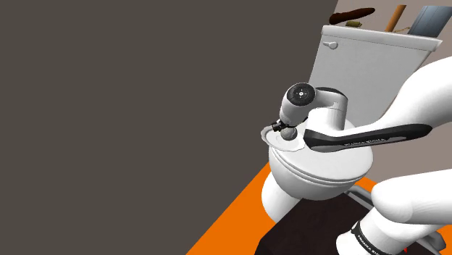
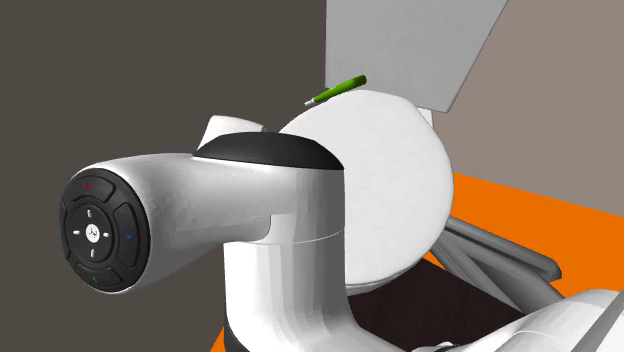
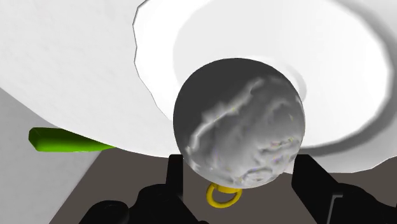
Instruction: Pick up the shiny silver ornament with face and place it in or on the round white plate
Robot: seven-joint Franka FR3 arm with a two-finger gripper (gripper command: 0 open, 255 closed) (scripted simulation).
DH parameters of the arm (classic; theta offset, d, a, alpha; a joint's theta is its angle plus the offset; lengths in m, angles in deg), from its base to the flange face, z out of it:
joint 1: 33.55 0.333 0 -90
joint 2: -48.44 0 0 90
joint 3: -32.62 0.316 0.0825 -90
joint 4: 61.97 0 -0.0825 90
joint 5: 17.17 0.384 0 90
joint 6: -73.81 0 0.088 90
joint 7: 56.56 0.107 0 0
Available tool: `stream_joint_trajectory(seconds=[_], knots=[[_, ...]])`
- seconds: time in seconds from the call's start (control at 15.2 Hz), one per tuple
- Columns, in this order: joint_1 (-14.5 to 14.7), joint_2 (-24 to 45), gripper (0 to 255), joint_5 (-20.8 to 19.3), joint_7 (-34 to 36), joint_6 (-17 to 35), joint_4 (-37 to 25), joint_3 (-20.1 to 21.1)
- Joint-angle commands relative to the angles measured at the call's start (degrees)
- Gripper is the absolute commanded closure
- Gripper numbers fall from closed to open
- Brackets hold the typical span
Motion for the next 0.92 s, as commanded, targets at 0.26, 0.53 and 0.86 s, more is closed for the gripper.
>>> stream_joint_trajectory(seconds=[0.26, 0.53, 0.86], knots=[[-0.04, 0.03, 0, -0.04, 0.05, 0.04, -0.01, 0.03], [-0.04, 0.03, 0, -0.05, 0.06, 0.03, -0.02, 0.04], [6.88, -5.52, 0, 7.18, -4.34, -7.57, -1.19, -1.25]])
